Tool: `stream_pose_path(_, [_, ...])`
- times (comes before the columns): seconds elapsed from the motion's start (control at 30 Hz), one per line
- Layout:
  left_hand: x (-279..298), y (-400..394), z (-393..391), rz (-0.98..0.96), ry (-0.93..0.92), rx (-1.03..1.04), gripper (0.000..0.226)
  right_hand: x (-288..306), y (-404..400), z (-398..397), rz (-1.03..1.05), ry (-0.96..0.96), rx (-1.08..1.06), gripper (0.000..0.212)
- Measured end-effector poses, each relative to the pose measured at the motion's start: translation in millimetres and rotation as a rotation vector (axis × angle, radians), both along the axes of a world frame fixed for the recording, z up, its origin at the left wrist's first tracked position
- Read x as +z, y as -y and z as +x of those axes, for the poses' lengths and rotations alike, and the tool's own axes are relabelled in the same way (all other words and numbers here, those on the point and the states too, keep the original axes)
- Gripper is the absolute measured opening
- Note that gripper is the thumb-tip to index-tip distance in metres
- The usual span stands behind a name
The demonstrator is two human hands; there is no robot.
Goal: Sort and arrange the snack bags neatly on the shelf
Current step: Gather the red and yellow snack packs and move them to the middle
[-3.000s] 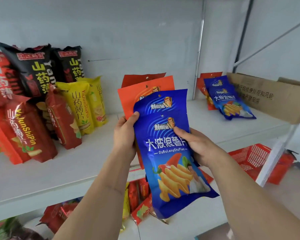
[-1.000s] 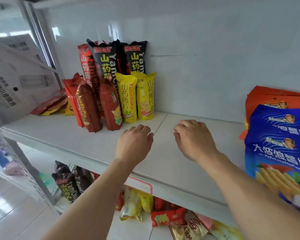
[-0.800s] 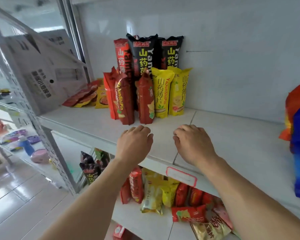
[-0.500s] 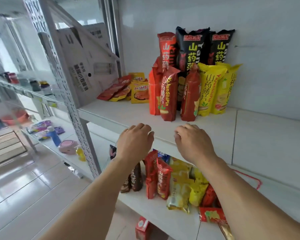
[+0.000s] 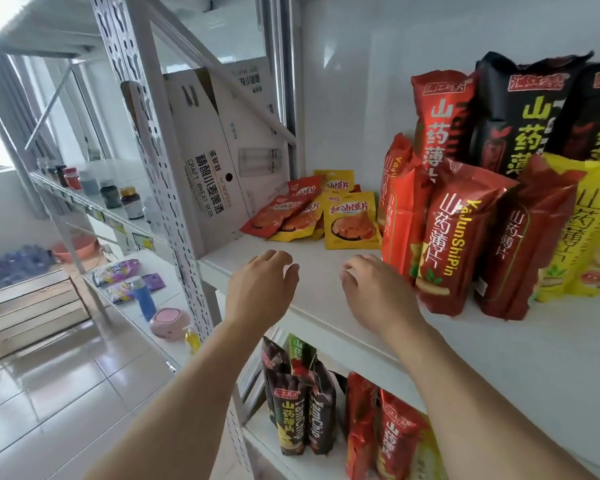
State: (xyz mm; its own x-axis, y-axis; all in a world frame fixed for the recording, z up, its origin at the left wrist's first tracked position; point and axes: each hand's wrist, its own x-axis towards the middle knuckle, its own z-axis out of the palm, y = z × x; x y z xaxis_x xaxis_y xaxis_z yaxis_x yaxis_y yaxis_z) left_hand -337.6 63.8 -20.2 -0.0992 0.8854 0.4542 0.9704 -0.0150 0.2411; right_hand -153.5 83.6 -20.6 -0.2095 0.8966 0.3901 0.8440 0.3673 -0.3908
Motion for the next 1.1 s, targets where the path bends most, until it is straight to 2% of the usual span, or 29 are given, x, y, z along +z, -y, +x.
stream_pose_path(0.27, [7.4,-101.2,-50.9,-0.003,0.123,0.047,0.028,7.0,-93.6,-57.3,-0.12,-0.164,-0.066,0.035])
stream_pose_path(0.5, [2.6,-211.1,-84.5,-0.082,0.419,-0.054,0.045,8.7,-166.1,-96.4,-0.264,-0.376,-0.187,0.043])
stream_pose_path(0.6, [0.2,-252.4,-95.6,-0.088,0.418,-0.056,0.047,13.3,-190.8,-108.3,-0.262,-0.478,-0.27,0.047])
stream_pose_path(0.7, [-4.6,-284.6,-98.3,-0.202,0.464,-0.072,0.047,13.3,-211.0,-115.2,-0.267,-0.568,-0.354,0.049])
stream_pose_path(0.83, [-11.7,-303.5,-99.6,-0.277,0.342,-0.043,0.055,16.0,-227.3,-119.7,-0.262,-0.734,-0.422,0.048])
stream_pose_path(0.93, [-11.9,-309.8,-102.5,-0.287,0.376,-0.079,0.068,17.8,-234.6,-121.7,-0.257,-0.865,-0.438,0.045])
stream_pose_path(1.1, [-10.0,-318.4,-108.1,-0.366,0.381,-0.109,0.093,16.9,-240.9,-120.5,-0.339,-0.964,-0.409,0.039])
